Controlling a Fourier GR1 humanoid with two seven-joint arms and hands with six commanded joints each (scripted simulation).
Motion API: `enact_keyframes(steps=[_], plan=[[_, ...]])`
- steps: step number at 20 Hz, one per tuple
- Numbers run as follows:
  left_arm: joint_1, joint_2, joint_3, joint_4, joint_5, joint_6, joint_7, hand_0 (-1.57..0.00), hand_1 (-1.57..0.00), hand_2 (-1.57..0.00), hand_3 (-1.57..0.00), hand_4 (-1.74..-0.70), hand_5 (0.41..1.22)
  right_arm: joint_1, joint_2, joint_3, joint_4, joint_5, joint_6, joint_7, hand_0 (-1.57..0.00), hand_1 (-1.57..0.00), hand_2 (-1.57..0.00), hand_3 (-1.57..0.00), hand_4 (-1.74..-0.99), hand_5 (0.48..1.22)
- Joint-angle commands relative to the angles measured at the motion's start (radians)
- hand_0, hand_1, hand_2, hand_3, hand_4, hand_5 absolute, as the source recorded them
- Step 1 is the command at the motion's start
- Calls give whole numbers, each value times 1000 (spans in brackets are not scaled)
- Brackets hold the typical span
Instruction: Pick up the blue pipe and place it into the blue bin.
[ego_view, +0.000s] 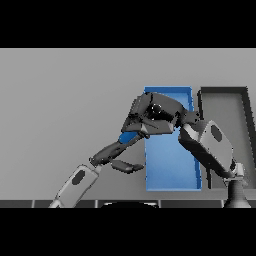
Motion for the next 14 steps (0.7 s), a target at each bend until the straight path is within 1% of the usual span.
enact_keyframes(steps=[1, 2, 3, 4, 5, 6, 7, 8, 9, 10, 12, 13, 14], plan=[[2, 7, 0, -2, -5, 0, -17, 0, 0, 0, 0, -912, 502, -23, -18, -14, 19, -1, -2, -4, -1571, -1571, -1571, -1571, -1720, 1127], [7, 13, -3, -10, -7, -2, -25, 0, 0, 0, 0, -908, 502, -58, -24, -31, 42, 6, -41, -20, -1571, -1571, -1571, -1571, -1724, 1117], [17, 19, -7, -30, -6, -3, -35, 0, 0, 1, 0, -907, 499, -95, -38, -52, 82, 6, -64, -19, -1571, -1571, -1571, -1571, -1727, 1113], [16, 21, -3, -36, -2, -4, -22, 1, 1, 1, 1, -903, 495, -128, -58, -66, 127, 30, -90, -11, -1571, -1571, -1571, -1571, -1730, 1110], [28, 25, -6, -36, 4, -12, -23, 1, 1, 1, 1, -906, 492, -156, -72, -80, 173, 57, -104, -18, -1571, -1571, -1571, -1571, -1732, 1117], [30, 30, 1, -38, 9, -12, -34, 1, 1, 1, 1, -907, 491, -157, -90, -97, 218, 71, -112, -19, -1571, -1571, -1571, -1571, -1734, 1127], [26, 21, -2, -32, 6, -9, -27, 1, 1, 1, 1, -907, 491, -154, -91, -102, 263, 87, -114, -7, -1571, -1571, -1571, -1571, -1735, 1131], [22, 17, 0, -23, 6, -8, -21, 1, 1, 1, 1, -911, 490, -140, -107, -106, 313, 121, -99, -5, -1571, -1571, -1571, -1571, -1736, 1135], [17, 26, 14, -29, 21, -14, -27, 1, 1, 1, 1, -911, 487, -116, -113, -108, 341, 149, -97, -2, -1571, -1571, -1571, -1571, -1737, 1135], [14, 22, 14, -26, 21, -12, -15, 1, 1, 1, 1, -910, 487, -81, -120, -117, 363, 162, -109, 6, -1571, -1571, -1571, -1571, -1738, 1129], [20, 26, 19, -26, 22, -10, -15, 1, 1, 1, 1, -902, 489, -23, -125, -128, 405, 182, -117, 23, -1571, -1571, -1571, -1571, -1739, 1120], [13, 25, 18, -30, 24, -12, -7, 1, 1, 1, 1, -898, 489, 8, -125, -126, 410, 193, -128, 40, -1571, -1571, -1571, -1571, -1740, 1117], [11, 25, 19, -24, 22, -11, -7, 1, 1, 1, 1, -893, 487, 48, -116, -114, 399, 209, -138, 45, -1571, -1571, -1571, -1571, -1740, 1121]])
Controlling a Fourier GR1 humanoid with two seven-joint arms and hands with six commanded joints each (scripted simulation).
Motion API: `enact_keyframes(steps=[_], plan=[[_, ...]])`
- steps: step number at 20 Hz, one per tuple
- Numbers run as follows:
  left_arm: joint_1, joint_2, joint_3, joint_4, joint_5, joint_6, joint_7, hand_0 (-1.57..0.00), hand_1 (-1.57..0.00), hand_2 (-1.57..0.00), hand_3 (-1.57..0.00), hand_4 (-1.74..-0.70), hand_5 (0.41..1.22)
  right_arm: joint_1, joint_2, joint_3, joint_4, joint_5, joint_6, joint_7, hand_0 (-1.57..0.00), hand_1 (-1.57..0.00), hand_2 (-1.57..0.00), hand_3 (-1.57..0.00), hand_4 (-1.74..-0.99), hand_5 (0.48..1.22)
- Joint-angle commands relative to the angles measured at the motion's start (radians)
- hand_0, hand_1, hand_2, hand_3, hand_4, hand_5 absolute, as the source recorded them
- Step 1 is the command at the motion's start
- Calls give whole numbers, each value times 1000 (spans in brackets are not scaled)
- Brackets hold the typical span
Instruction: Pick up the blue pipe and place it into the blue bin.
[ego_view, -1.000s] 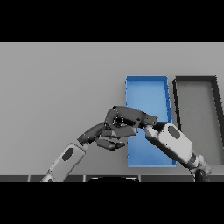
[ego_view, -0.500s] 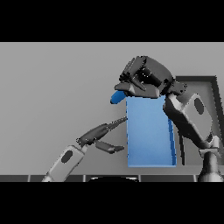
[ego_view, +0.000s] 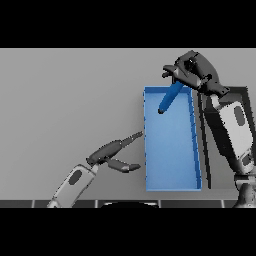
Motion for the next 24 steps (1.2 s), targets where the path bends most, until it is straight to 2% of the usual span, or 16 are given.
enact_keyframes(steps=[1, 4, 8, 9, 12, 13, 14, 16, 17, 18, 19, 20, 21, 24], plan=[[4, -4, -2, 4, 0, 1, 4, 1, 1, 1, 1, -894, 483, 33, -3, 0, 4, 12, -5, 5, -1571, -1571, -1571, -1571, -1740, 1122], [3, -6, 0, 15, -1, 1, -1, 1, 1, 1, 1, -888, 473, 148, 4, 15, -10, 39, -50, 61, -1571, -1571, -1571, -1571, -1741, 1120], [13, -5, -10, 7, -14, 8, -12, 1, 1, 1, 1, -881, 463, 256, 15, 52, -29, 68, -97, 179, -1571, -1571, -1571, -1571, -1741, 1122], [17, -7, -11, -3, -13, 11, -13, 1, 1, 1, 1, -881, 463, 286, 11, 53, -26, 77, -91, 197, -1571, -1571, -1571, -1571, -1694, 1124], [10, -15, -9, -1, -9, 13, -3, 1, 1, 1, 1, -884, 460, 331, 15, 88, -3, 115, -57, 199, -1571, -1571, -1571, -1571, -1591, 1114], [21, -2, -8, -9, -7, 8, -14, 1, 1, 1, 1, -885, 457, 342, 4, 112, 7, 109, -63, 193, -1571, -1571, -1571, -1330, -1599, 1110], [16, -6, -7, -2, -5, 7, 2, 1, 1, 1, 1, -886, 455, 344, -1, 137, 12, 88, -113, 160, -1563, -1459, -1393, -1122, -1547, 1133], [12, -6, -6, -4, -3, 6, 7, 1, 1, 1, 1, -885, 454, 322, -16, 185, 54, 45, -152, 148, -1045, -933, -891, -718, -1455, 1164], [12, -8, -9, -5, -4, 6, 5, 1, 1, 1, 1, -885, 453, 308, -23, 212, 73, 29, -174, 146, -836, -746, -712, -574, -1392, 1176], [13, -11, -10, 0, -7, 9, 4, 1, 1, 1, 1, -886, 454, 308, -32, 239, 86, 13, -178, 119, -668, -597, -570, -459, -1338, 1157], [18, -10, -6, -4, 0, 10, 13, 1, 1, 1, 1, -888, 453, 302, -54, 288, 80, 11, -163, 133, -534, -477, -456, -367, -1285, 1141], [13, -4, 3, -6, 3, 12, 14, 1, 1, 1, 1, -889, 453, 283, -90, 350, 95, -23, -153, 196, -427, -382, -364, -293, -1242, 1081], [15, -1, 1, -4, 4, 7, 15, 1, 1, 1, 1, -891, 452, 260, -128, 420, 112, -44, -143, 201, -342, -305, -291, -234, -1208, 1028], [14, -6, -3, -2, 2, 9, 11, 1, 1, 1, 1, -896, 451, 246, -142, 478, 120, -9, -120, 201, -174, -156, -149, -120, -1149, 887]])
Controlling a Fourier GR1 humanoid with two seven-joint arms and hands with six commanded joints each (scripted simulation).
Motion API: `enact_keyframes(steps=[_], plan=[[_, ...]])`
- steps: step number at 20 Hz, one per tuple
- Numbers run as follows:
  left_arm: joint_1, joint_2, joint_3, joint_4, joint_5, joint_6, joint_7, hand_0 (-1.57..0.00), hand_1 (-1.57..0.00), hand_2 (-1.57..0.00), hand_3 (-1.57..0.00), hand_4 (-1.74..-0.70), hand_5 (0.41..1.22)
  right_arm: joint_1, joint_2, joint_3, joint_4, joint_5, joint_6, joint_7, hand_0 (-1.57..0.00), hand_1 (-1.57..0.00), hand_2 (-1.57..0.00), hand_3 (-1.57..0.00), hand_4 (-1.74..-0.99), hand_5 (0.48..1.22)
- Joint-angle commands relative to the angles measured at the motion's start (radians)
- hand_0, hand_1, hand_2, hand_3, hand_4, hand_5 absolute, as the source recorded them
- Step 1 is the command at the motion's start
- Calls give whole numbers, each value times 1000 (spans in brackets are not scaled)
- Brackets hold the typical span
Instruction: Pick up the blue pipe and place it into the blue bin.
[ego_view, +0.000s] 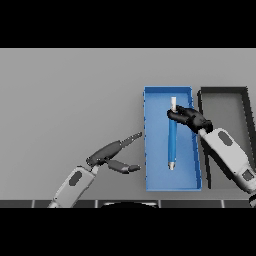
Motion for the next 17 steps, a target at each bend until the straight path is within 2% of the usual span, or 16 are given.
enact_keyframes(steps=[1, 3, 6, 7, 9, 12, 17], plan=[[-4, -5, -2, 3, -3, 3, 5, 1, 1, 1, 1, -897, 450, -10, 5, 23, 12, 26, 15, 2, -139, -124, -119, -95, -1131, 857], [-10, -10, 1, 2, -1, 7, 6, 1, 1, 1, 1, -901, 453, -21, 2, 50, 36, 68, 46, -9, -89, -79, -76, -61, -1126, 794], [-6, -10, 0, -3, 4, 3, 5, 1, 1, 1, 1, -912, 458, -33, 12, 70, 67, 111, 31, -3, -45, -40, -38, -31, -1124, 717], [-7, -20, -7, 3, -1, 8, 16, 1, 1, 1, 1, -914, 459, -28, 12, 69, 61, 113, 27, -16, -36, -32, -30, -24, -1122, 705], [11, -13, -13, 3, -11, 8, -5, 1, 1, 1, 1, -915, 462, -18, 10, 57, 58, 98, 33, -44, -23, -20, -19, -15, -1119, 695], [-4, -14, -1, 10, 4, 1, 9, 1, 1, 1, 1, -922, 466, -26, 8, 58, 57, 94, 39, -26, -11, -10, -9, -7, -1132, 675], [3, -36, -22, 17, -7, 7, 0, 1, 1, 1, 1, -920, 468, -27, 9, 56, 66, 95, 61, -51, -9, -8, -7, -6, -1129, 677]])
